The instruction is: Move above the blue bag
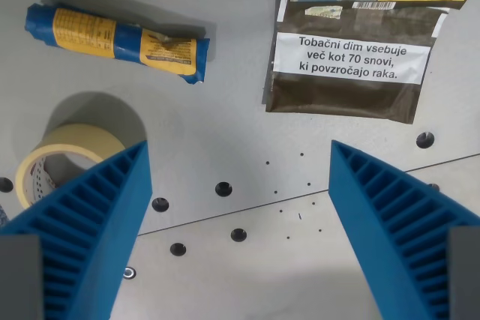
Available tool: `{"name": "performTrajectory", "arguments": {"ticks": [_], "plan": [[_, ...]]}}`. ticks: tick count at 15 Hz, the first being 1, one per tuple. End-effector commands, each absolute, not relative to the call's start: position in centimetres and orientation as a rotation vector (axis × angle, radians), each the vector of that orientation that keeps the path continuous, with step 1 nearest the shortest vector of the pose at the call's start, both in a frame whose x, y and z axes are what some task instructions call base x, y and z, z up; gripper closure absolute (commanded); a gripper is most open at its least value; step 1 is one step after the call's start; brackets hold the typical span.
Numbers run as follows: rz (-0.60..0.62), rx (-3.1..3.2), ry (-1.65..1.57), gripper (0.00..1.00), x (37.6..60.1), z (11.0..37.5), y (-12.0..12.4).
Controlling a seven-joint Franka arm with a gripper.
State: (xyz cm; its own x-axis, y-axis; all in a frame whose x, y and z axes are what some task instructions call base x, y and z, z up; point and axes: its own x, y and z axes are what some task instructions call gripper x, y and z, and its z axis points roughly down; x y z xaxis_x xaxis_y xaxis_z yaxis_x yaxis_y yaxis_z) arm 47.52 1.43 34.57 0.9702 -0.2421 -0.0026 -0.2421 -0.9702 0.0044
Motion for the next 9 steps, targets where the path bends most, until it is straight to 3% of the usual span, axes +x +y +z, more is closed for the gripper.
{"name": "performTrajectory", "arguments": {"ticks": [1, 9], "plan": [[0.002, 3.115, -0.383, 0.00, 47.49, 34.77, 1.42], [0.005, 3.128, -0.286, 0.00, 47.54, 34.52, 1.56]]}}
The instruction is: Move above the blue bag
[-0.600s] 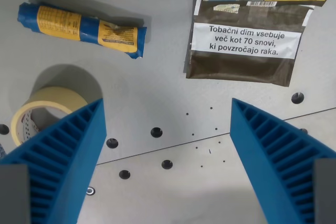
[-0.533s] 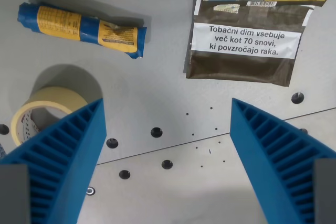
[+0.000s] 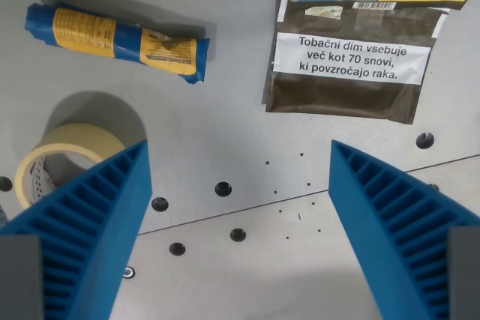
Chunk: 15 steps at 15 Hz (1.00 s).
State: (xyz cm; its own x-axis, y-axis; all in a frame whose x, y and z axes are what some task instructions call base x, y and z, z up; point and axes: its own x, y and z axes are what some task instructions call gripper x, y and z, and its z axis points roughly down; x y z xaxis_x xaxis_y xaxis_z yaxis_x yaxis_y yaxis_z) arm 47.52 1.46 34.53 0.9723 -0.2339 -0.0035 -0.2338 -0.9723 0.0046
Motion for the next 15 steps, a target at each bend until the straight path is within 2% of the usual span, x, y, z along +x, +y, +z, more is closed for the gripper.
{"name": "performTrajectory", "arguments": {"ticks": [1, 8, 15], "plan": [[0.008, 3.132, -0.255, 0.00, 47.6, 34.4, 1.6], [0.050, 3.150, 0.068, 0.00, 47.8, 32.8, 2.4], [0.092, 3.129, 0.436, 0.00, 48.0, 30.1, 4.0]]}}
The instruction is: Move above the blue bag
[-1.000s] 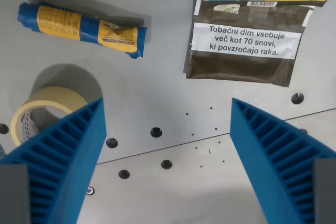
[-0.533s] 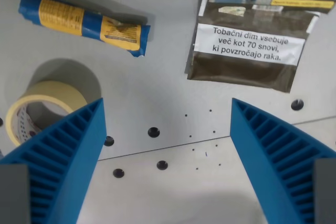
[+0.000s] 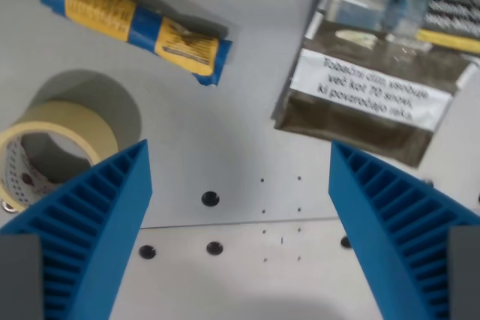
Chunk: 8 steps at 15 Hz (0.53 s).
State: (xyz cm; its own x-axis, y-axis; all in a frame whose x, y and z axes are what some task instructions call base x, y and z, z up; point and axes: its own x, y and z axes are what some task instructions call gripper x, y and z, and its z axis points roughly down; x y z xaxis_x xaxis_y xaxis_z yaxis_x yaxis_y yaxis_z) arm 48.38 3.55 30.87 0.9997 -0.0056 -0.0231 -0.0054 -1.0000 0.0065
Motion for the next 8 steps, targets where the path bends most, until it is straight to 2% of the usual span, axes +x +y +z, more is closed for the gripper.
{"name": "performTrajectory", "arguments": {"ticks": [1, 8], "plan": [[0.095, 3.122, 0.488, 0.00, 48.1, 29.6, 4.2], [0.097, 3.042, 0.848, 0.00, 48.6, 26.3, 6.2]]}}
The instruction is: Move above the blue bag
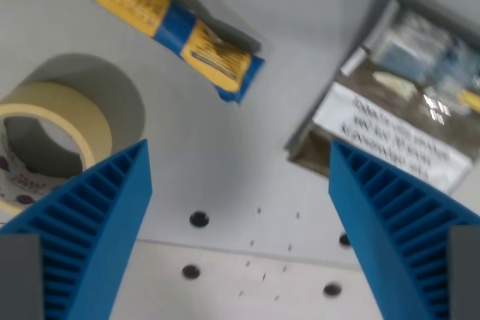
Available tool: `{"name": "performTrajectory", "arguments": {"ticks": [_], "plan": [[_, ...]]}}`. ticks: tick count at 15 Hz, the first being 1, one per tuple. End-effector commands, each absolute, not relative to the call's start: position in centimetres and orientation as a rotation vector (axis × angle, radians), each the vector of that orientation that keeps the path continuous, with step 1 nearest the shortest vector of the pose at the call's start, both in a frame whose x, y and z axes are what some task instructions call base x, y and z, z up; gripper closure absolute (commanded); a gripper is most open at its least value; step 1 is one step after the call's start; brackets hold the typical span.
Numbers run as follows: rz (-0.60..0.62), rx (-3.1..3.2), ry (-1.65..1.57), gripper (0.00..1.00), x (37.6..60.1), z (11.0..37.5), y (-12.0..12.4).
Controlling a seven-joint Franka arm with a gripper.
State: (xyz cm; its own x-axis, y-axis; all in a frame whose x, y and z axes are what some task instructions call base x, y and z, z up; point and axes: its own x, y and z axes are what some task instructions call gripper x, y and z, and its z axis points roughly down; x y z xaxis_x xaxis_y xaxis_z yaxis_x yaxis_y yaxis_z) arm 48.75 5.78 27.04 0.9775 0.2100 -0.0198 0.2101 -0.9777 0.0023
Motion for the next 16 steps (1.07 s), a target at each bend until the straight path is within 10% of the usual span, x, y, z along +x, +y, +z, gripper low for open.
{"name": "performTrajectory", "arguments": {"ticks": [1, 16], "plan": [[0.098, 3.026, 0.898, 0.00, 48.7, 25.8, 6.5], [0.095, 2.794, 1.378, 0.00, 50.3, 19.0, 10.0]]}}
